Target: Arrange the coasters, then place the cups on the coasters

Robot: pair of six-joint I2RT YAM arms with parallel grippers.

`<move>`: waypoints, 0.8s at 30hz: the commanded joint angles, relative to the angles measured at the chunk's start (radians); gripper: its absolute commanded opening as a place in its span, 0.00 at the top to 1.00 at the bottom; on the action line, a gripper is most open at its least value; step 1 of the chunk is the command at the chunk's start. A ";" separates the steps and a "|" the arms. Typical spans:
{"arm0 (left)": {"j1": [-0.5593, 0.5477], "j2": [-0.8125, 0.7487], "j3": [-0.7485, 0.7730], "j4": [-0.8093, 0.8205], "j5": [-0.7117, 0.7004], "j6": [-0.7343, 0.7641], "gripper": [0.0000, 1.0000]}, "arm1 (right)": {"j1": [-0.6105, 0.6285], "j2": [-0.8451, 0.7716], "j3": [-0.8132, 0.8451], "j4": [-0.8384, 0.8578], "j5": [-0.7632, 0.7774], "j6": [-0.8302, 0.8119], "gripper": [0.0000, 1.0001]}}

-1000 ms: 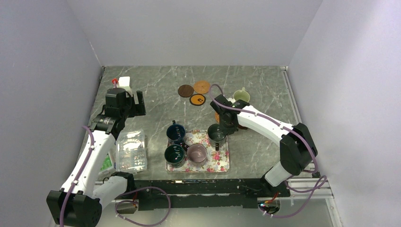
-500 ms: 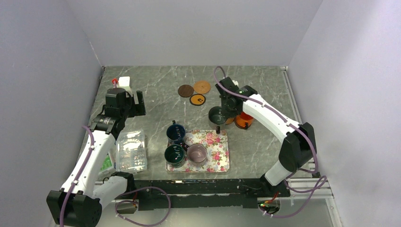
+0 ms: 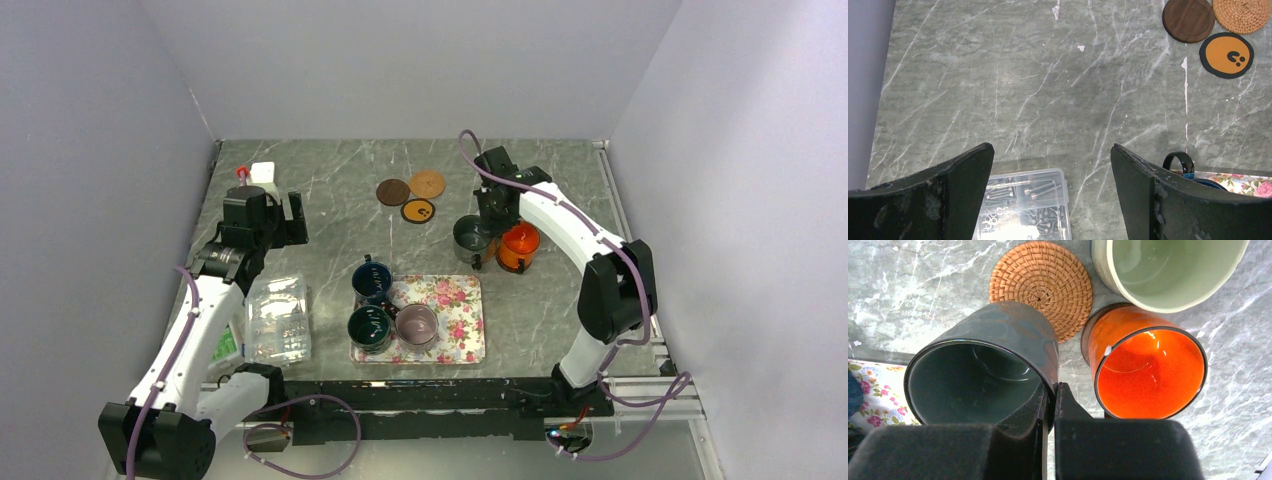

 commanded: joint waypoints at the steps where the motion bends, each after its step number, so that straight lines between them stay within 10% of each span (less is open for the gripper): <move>1: -0.003 -0.001 0.012 0.003 -0.007 0.006 0.06 | -0.023 0.001 0.074 0.070 -0.035 -0.049 1.00; 24: -0.003 0.000 0.013 0.003 -0.003 0.006 0.06 | -0.057 0.057 0.045 0.140 -0.008 -0.042 1.00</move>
